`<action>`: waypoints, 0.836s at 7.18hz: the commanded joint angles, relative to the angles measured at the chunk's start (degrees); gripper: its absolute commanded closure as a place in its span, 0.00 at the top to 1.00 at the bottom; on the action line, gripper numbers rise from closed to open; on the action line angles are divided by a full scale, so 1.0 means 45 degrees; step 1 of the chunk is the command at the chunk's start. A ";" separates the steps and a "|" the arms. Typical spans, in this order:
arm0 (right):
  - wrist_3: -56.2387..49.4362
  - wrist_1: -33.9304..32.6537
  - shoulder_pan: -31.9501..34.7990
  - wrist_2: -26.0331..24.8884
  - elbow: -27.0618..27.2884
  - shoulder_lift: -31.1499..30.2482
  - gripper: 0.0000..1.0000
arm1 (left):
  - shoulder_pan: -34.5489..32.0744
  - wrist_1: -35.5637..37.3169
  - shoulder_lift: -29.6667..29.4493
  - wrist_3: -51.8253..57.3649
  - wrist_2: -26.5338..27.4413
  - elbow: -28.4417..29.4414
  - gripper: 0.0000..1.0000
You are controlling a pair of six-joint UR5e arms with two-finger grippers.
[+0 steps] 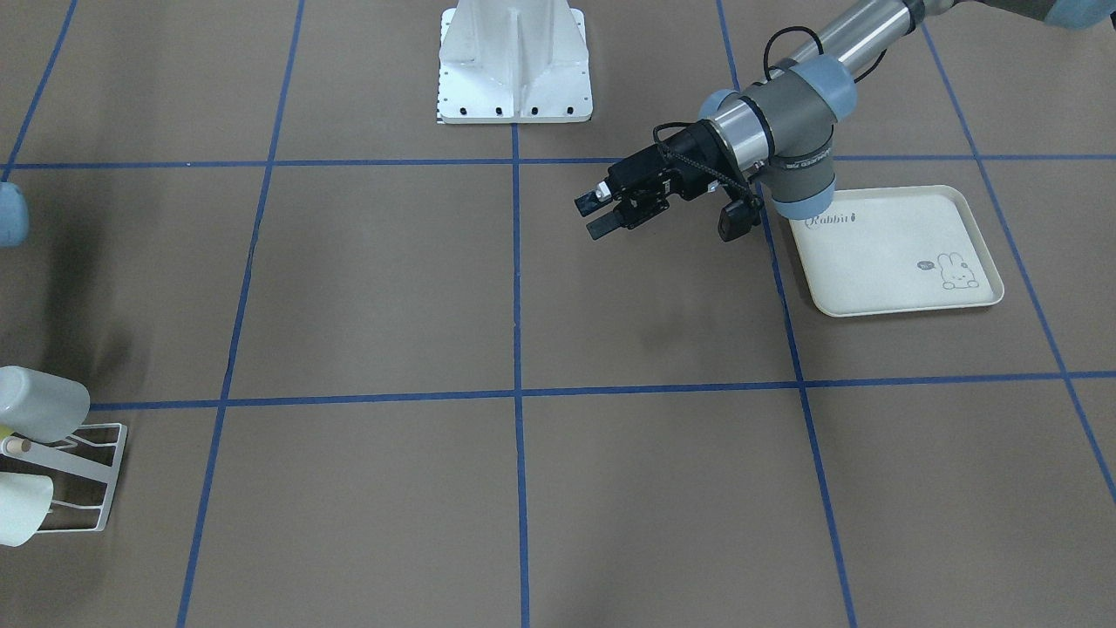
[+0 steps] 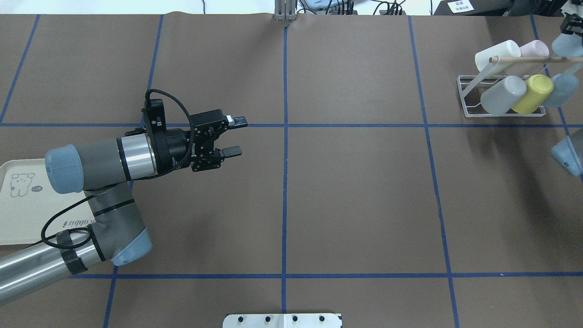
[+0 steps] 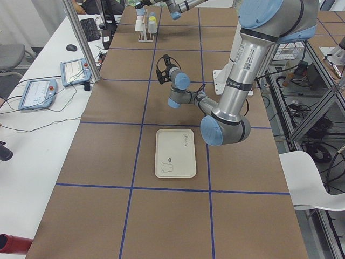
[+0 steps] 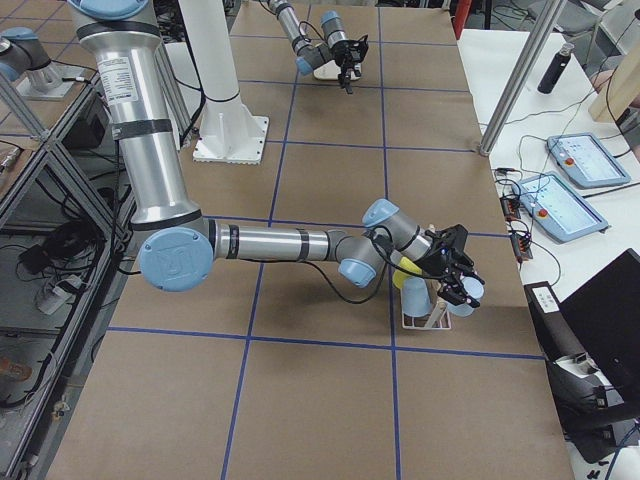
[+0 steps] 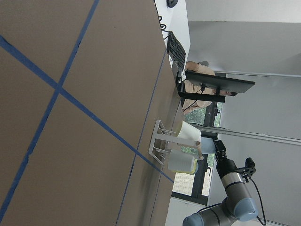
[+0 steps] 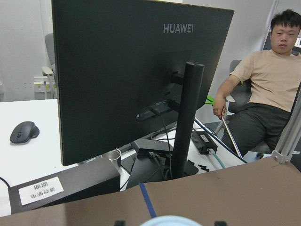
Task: Transfer IKEA cup to right arm and place on rack
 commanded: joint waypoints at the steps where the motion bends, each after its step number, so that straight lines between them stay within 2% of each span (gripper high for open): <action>1: 0.0047 -0.0005 -0.0167 -0.0117 0.0002 0.0001 0.58 | 0.0000 0.0005 -0.0005 0.0000 0.0000 -0.0001 0.99; 2: 0.0086 -0.0005 -0.0207 -0.0272 -0.0017 0.0020 0.64 | 0.0000 0.0005 -0.0005 0.0000 0.0019 -0.0001 0.99; 4: 0.1176 -0.0005 -0.0595 -0.0797 0.0002 0.0098 1.00 | 0.0000 0.0005 0.0053 0.0019 0.0000 -0.0001 0.99; 6: 0.1064 -0.0044 -0.0676 -0.0821 0.0275 0.0274 1.00 | -0.0291 -0.0014 0.0073 0.0058 -0.0019 -0.0059 0.99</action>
